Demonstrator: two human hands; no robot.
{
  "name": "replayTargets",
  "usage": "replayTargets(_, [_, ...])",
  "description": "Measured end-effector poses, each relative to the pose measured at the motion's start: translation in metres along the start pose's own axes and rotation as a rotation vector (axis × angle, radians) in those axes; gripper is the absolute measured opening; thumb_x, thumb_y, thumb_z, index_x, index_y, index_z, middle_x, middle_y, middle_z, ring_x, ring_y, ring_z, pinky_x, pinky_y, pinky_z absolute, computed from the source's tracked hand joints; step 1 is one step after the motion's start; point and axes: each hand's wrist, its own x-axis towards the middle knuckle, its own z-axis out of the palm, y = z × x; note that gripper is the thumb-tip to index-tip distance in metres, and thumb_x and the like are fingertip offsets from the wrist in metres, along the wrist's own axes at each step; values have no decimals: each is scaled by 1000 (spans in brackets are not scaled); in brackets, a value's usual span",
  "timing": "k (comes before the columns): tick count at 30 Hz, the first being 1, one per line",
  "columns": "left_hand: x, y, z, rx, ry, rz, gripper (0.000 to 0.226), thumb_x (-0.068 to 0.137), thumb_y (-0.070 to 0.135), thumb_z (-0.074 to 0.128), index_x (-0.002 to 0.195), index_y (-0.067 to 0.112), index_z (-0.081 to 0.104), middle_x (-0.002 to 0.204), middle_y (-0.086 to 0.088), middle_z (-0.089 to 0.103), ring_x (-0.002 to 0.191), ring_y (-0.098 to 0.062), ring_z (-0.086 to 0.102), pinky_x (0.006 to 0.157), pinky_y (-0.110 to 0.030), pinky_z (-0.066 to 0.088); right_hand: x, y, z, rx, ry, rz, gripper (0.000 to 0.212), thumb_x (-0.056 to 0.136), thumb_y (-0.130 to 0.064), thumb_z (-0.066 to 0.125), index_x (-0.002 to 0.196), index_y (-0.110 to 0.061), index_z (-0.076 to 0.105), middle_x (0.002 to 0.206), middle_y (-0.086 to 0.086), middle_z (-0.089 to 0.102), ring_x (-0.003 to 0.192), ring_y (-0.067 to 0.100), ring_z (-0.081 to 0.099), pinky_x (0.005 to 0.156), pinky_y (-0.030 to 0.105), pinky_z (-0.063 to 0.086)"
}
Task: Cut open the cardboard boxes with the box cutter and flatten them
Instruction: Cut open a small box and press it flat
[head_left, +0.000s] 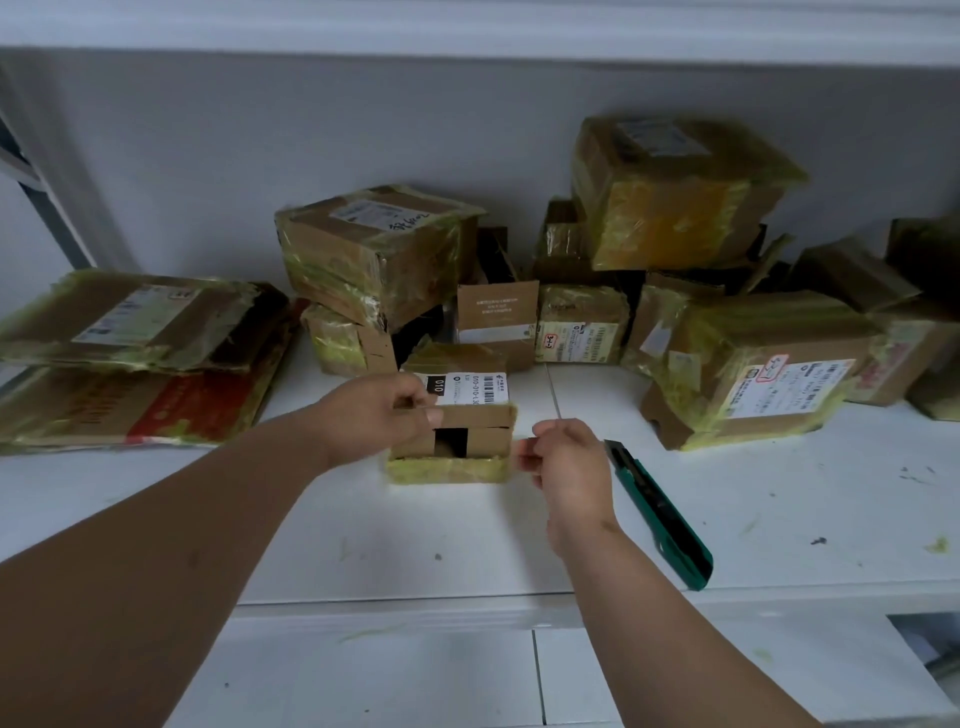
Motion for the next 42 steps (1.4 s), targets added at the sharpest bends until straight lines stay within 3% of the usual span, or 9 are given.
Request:
replayTargets(3, [3, 0, 2, 17, 47, 7, 17, 92, 44, 61, 85, 28, 66, 96, 6, 67, 95, -13, 60, 85, -34, 48, 1, 21, 2, -324, -8, -117, 16, 88, -12, 56, 99, -23, 51, 95, -3, 58, 88, 18, 56, 68, 26, 42])
replayTargets(6, [4, 0, 8, 42, 106, 4, 25, 91, 50, 59, 80, 28, 63, 85, 5, 65, 85, -12, 60, 75, -33, 47, 4, 33, 13, -493, -47, -211, 55, 82, -36, 70, 129, -23, 43, 120, -6, 52, 109, 16, 54, 91, 33, 48])
replayTargets(9, [4, -1, 7, 102, 129, 20, 32, 92, 53, 56, 73, 27, 56, 77, 4, 61, 78, -13, 58, 66, -31, 42, 6, 31, 26, -551, 12, -267, 76, 69, -58, 69, 131, -25, 39, 122, -5, 54, 109, 19, 57, 93, 44, 50])
replayTargets(15, [3, -3, 7, 152, 142, 16, 37, 94, 53, 53, 70, 24, 51, 72, 2, 58, 70, -14, 55, 62, -31, 39, 12, 23, 41, -752, 89, -298, 59, 80, -46, 71, 121, -21, 38, 119, 1, 51, 104, 26, 57, 86, 40, 48])
replayTargets(26, [10, 2, 11, 216, 168, 55, 39, 94, 54, 50, 71, 23, 49, 71, 2, 56, 69, -12, 53, 59, -30, 37, 7, 26, 11, -485, -36, -246, 42, 91, -6, 52, 129, -18, 39, 103, -6, 55, 96, 21, 59, 79, 33, 48])
replayTargets(31, [3, 11, 20, 365, 221, 71, 27, 88, 57, 59, 88, 30, 54, 83, 11, 59, 77, -9, 56, 62, -30, 46, 11, 28, 2, -453, -97, -274, 15, 97, -16, 51, 104, -29, 52, 89, -12, 59, 87, 15, 59, 62, 19, 42])
replayTargets(33, [1, 15, 26, 426, 262, 37, 39, 77, 60, 70, 97, 34, 49, 94, 13, 56, 85, -10, 54, 66, -28, 45, 11, 25, 0, -372, -115, -247, 13, 99, -20, 52, 105, -32, 55, 92, -13, 61, 86, 8, 58, 63, 17, 41])
replayTargets(38, [4, 12, 33, 479, 542, -37, 82, 63, 62, 80, 122, 19, 42, 122, -2, 48, 112, -22, 48, 82, -35, 47, 13, 22, -1, -143, -175, -170, 11, 97, -19, 59, 100, -28, 65, 99, -4, 70, 97, 16, 64, 84, 30, 53])
replayTargets(42, [6, 6, 34, 455, 589, -67, 81, 70, 51, 81, 126, 13, 36, 128, -9, 41, 112, -29, 49, 80, -40, 48, 13, 19, 4, -74, -186, -102, 13, 97, -24, 60, 93, -24, 72, 95, 2, 75, 94, 23, 67, 88, 39, 52])
